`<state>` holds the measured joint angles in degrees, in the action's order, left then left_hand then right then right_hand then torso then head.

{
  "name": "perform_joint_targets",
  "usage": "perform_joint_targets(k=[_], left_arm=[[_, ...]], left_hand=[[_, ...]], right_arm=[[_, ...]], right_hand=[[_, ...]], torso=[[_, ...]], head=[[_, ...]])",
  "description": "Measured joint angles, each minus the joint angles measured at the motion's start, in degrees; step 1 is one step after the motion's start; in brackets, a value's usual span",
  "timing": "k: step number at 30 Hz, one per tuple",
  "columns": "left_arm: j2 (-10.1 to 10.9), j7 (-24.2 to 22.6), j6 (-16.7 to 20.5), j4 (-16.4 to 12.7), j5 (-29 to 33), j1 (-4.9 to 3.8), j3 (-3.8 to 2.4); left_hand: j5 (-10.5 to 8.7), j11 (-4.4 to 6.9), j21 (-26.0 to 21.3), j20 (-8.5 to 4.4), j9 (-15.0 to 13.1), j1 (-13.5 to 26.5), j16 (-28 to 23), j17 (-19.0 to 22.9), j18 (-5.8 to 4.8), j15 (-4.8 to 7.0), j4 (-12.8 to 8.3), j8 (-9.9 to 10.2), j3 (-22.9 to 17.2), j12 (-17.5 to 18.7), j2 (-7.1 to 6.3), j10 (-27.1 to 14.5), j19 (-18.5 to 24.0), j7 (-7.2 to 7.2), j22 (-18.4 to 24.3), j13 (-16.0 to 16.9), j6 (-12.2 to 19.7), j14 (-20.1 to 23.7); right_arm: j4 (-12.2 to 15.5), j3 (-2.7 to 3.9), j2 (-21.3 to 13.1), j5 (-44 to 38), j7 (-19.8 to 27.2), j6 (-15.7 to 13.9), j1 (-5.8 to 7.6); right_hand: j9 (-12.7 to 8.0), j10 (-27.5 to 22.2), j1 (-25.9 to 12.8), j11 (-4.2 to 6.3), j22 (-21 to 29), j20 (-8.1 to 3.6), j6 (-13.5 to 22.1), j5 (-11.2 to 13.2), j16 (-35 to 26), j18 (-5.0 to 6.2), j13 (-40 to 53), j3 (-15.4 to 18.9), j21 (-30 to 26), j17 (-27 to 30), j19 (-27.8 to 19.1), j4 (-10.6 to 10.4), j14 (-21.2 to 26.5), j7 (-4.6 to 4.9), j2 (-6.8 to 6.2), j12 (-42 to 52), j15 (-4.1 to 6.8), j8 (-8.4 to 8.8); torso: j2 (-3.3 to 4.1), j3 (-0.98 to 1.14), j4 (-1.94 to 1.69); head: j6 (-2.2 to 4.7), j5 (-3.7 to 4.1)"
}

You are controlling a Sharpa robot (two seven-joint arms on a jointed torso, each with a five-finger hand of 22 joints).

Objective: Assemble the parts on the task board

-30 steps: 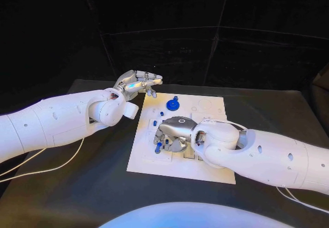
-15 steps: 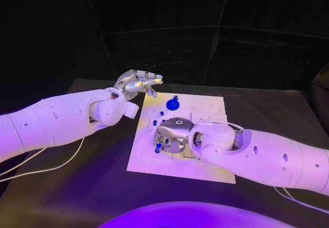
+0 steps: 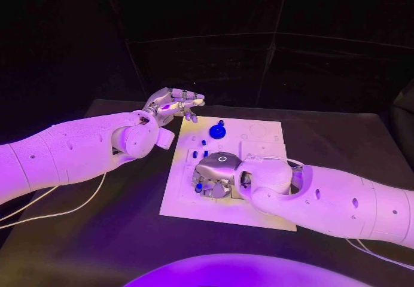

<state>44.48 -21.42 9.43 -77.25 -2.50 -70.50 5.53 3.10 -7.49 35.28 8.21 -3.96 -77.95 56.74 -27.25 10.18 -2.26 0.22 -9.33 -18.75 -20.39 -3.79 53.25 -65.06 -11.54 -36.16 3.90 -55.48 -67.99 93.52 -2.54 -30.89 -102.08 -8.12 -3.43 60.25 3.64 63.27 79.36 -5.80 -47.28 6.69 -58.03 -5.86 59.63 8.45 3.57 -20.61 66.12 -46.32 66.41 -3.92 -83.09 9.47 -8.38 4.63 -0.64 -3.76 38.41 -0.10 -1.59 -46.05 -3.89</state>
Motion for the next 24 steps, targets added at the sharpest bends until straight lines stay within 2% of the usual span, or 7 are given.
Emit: perform_joint_targets(k=[7,9,11,17,20,22,24], left_arm=[[0.04,0.06,-0.07,0.00,0.00,0.00,0.00],[0.05,0.09,-0.09,-0.01,0.00,0.00,0.00],[0.06,0.12,-0.12,-0.01,0.00,0.00,0.00],[0.08,0.22,-0.24,0.02,0.00,0.00,0.00],[0.15,0.27,-0.30,0.04,0.00,0.00,0.00],[0.27,0.31,-0.34,0.04,0.00,0.01,0.00],[0.39,0.35,-0.36,0.01,0.00,0.01,0.00]], left_hand=[[0.00,0.00,0.00,0.00,0.00,0.00,0.00,0.09,0.00,-0.21,0.00,-0.27,0.00,0.00,0.00,0.00,0.00,0.00,0.09,0.00,0.00,0.21],[0.00,0.00,0.00,0.00,0.00,0.00,0.00,0.08,0.00,-0.20,0.00,-0.27,0.00,0.00,0.00,0.00,0.00,0.00,0.09,0.00,0.00,0.21],[0.00,0.00,0.00,0.00,0.00,0.00,0.00,0.08,0.00,-0.21,0.00,-0.27,0.00,0.00,0.00,0.00,0.00,0.00,0.08,0.00,0.00,0.21],[0.00,0.00,0.00,0.00,0.00,0.00,0.00,0.08,0.00,-0.21,0.00,-0.27,0.00,0.00,0.00,0.00,0.00,0.00,0.08,0.00,0.00,0.21],[0.00,0.00,0.00,0.00,0.00,0.00,0.00,0.08,0.00,-0.21,0.00,-0.27,0.00,0.00,0.00,0.00,0.00,0.00,0.08,0.00,0.00,0.20],[0.00,0.00,0.00,0.00,0.00,0.00,0.00,0.08,0.00,-0.21,0.00,-0.27,0.00,0.00,0.00,0.00,0.00,0.00,0.08,0.00,0.00,0.21],[0.00,0.00,0.00,0.00,0.00,0.00,0.00,0.08,0.00,-0.21,0.00,-0.27,0.00,0.00,0.00,0.00,0.00,0.00,0.08,0.00,0.00,0.21]], right_arm=[[0.04,-0.07,-0.24,-0.52,-0.79,-2.02,0.00],[0.10,-0.08,-0.39,-0.54,-1.01,-3.15,-0.01],[0.27,-0.08,-0.65,-0.53,-1.15,-4.82,-0.05],[1.27,-0.08,-2.01,0.19,-1.05,-9.38,-0.18],[2.85,-0.08,-4.17,1.35,-0.73,-11.34,-0.19],[4.44,-0.05,-6.72,2.98,-0.53,-12.28,-0.18],[5.84,-0.04,-9.26,5.04,-0.50,-12.72,0.03]], right_hand=[[0.00,-6.41,-0.60,-1.04,6.82,0.82,5.21,-1.18,-4.76,0.05,0.11,4.97,-4.80,6.23,-4.35,-0.15,2.63,0.75,0.03,-0.22,-0.93,0.00],[0.01,-7.85,-0.60,-1.26,9.16,0.98,6.46,-1.76,-6.57,0.95,0.16,6.44,-6.53,8.55,-5.82,-0.32,3.62,0.90,0.03,-0.15,-1.09,0.00],[0.02,-8.66,-0.46,-1.29,10.75,1.17,7.04,-1.99,-7.88,0.95,0.19,7.42,-7.73,10.22,-6.66,-0.50,4.10,1.08,0.17,0.40,-1.20,0.00],[0.07,-8.73,-0.13,-1.36,11.73,1.18,7.24,-2.24,-8.61,0.94,0.27,8.59,-8.29,11.46,-6.84,-0.79,4.09,1.29,0.49,1.30,-1.20,0.00],[0.20,-8.73,0.07,-1.36,11.73,1.18,7.24,-2.27,-8.61,0.94,0.38,9.75,-8.29,11.44,-6.84,-0.97,4.09,1.29,0.69,2.38,-1.20,0.00],[0.25,-7.52,0.02,-1.07,11.58,1.05,7.01,-2.27,-8.23,0.93,0.62,10.62,-8.29,11.01,-6.71,-1.21,4.09,1.07,1.10,3.83,-1.20,0.00],[0.44,-2.79,-0.53,-0.45,10.30,0.76,5.88,-2.86,-6.85,0.92,1.47,11.14,-7.75,9.54,-5.41,-1.72,3.39,0.64,1.66,6.63,-0.54,-0.28]], torso=[[0.00,0.00,0.00],[0.00,0.00,0.00],[0.00,0.00,0.00],[-0.02,0.04,0.00],[-0.05,0.04,0.00],[-0.08,0.04,0.01],[-0.14,0.01,0.08]], head=[[0.04,0.05],[0.08,0.07],[0.13,0.09],[0.30,0.25],[0.44,0.54],[0.56,0.82],[0.71,1.44]])
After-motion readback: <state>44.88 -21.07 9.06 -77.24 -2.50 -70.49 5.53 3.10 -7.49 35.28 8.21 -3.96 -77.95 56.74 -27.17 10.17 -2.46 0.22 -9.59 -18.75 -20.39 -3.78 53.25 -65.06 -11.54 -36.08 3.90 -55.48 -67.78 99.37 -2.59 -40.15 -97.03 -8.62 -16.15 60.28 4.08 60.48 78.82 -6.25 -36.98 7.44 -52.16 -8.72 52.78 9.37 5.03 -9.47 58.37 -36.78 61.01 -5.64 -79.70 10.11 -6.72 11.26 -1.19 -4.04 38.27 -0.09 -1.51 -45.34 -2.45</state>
